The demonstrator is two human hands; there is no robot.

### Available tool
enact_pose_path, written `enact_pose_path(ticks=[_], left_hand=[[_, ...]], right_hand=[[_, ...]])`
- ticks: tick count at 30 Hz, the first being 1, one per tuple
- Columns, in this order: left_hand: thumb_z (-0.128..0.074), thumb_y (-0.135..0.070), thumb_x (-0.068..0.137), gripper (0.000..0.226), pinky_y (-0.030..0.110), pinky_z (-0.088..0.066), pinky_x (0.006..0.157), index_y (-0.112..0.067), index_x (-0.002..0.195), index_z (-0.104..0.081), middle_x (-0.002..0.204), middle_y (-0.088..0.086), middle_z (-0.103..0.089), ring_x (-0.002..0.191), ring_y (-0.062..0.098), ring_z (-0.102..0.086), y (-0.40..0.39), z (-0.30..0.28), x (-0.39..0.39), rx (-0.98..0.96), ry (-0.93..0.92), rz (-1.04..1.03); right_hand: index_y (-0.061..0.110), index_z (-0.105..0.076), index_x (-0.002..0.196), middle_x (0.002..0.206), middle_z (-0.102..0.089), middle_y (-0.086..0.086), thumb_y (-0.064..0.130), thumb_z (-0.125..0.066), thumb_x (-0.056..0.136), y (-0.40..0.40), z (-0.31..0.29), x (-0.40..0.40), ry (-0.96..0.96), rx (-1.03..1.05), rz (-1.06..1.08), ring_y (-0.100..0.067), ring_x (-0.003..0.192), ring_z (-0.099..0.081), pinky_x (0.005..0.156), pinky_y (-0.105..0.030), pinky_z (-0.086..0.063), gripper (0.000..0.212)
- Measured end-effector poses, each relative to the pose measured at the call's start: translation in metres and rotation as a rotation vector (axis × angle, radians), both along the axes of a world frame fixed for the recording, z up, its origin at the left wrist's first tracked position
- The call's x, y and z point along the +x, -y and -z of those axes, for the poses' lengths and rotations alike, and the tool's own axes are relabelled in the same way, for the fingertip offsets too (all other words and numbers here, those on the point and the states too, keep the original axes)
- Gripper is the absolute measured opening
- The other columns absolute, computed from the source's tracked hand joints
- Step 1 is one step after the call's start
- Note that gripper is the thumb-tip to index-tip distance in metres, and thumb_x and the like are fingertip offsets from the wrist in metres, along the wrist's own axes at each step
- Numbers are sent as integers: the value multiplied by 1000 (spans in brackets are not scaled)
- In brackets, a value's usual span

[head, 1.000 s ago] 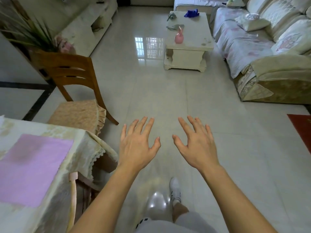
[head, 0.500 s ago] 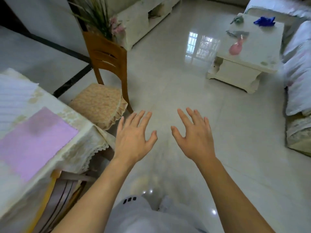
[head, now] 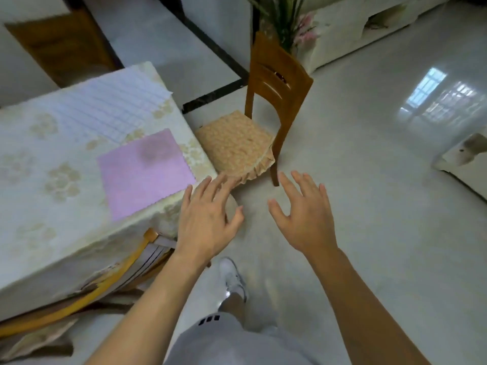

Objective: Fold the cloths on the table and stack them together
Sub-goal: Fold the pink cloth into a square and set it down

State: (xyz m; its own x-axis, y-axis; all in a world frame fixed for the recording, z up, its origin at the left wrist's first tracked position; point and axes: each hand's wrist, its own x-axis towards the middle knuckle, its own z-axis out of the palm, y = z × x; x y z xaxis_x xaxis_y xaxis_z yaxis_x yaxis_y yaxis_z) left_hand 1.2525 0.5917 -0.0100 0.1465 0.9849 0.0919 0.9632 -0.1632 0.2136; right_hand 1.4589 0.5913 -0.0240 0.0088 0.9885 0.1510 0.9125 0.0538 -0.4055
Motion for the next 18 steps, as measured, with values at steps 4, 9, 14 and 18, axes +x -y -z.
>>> enact_pose_path(ticks=[4,9,14,18], left_hand=[[-36,-54,90,65,55,-27,116,-28,150,-39,154,0,-43,140,27,-39,-20,14,-33,-11,33,-100],[-38,-55,88,67,53,-26,117,-30,150,-39,154,-2,-43,141,27,-39,-59,27,-78,-20,87,-209],[-36,-53,90,65,52,-23,119,-29,150,-38,159,-3,-35,145,25,-32,-96,30,-130,-11,113,-297],[-34,-55,92,63,54,-24,119,-28,149,-40,158,0,-36,145,26,-33,-117,40,-174,-20,98,-347]], right_hand=[[25,-49,146,151,-47,-9,59,-39,94,-43,9,-35,21,18,-130,-30,143,-39,114,-56,-28,63],[25,-49,145,151,-47,-8,58,-44,96,-103,13,-81,70,35,-251,-29,142,-41,114,-56,-32,59],[26,-49,145,151,-48,-6,54,-53,95,-161,7,-137,119,26,-335,-30,142,-41,116,-45,-21,57],[33,-39,150,155,-43,-4,60,-39,98,-191,12,-179,110,-55,-351,-30,142,-40,116,-47,-28,58]])
